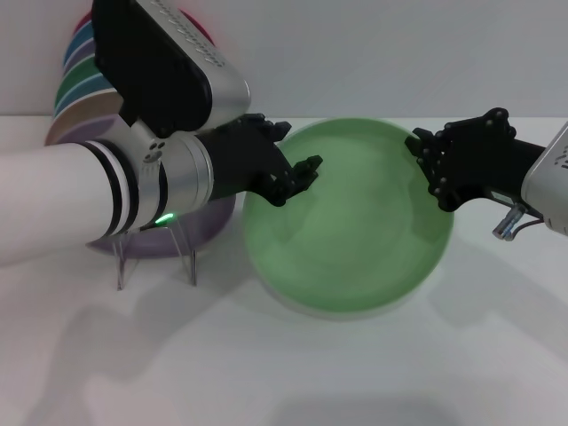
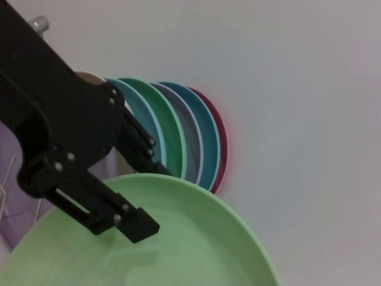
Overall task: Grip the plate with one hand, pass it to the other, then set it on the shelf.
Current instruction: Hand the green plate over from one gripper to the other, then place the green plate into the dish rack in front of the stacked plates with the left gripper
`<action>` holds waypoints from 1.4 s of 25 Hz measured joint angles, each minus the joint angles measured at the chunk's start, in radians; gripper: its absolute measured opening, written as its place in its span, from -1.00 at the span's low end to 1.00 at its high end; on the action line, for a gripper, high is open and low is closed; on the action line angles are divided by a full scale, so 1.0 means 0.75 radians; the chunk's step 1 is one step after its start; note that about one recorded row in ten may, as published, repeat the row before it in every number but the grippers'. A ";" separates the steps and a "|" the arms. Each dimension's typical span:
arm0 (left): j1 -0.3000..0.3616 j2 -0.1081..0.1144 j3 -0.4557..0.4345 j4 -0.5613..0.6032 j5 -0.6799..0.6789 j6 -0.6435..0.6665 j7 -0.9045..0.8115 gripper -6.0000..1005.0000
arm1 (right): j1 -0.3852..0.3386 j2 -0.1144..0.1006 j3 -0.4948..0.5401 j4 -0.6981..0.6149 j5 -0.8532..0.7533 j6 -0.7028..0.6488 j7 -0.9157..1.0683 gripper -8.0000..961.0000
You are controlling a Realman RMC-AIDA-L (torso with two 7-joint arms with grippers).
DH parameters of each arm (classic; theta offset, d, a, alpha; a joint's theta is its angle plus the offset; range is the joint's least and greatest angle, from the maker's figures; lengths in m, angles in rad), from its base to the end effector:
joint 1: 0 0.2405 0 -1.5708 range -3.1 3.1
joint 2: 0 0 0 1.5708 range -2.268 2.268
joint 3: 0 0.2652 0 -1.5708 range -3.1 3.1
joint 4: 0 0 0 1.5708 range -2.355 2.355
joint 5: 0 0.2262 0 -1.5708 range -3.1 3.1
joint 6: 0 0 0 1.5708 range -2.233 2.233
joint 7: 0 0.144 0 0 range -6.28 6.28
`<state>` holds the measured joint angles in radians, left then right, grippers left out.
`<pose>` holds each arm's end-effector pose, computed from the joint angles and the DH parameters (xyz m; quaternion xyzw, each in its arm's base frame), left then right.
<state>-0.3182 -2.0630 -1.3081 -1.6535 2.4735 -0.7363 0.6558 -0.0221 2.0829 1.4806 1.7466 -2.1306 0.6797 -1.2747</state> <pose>-0.0997 0.3601 -0.0359 -0.9314 -0.0927 -0.0799 0.3427 0.1757 0.3293 0.0229 -0.8993 0.0458 0.0836 0.4269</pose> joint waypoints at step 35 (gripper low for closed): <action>0.338 0.021 0.272 -0.104 0.024 1.082 0.377 -0.84 | 0.068 0.000 0.940 -0.926 1.308 0.546 -0.388 0.13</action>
<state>-0.0649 -2.0474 -1.1042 -1.7318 2.4912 0.0752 0.9384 0.0292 2.0828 2.1856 1.0517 -1.1492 1.0895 -1.5655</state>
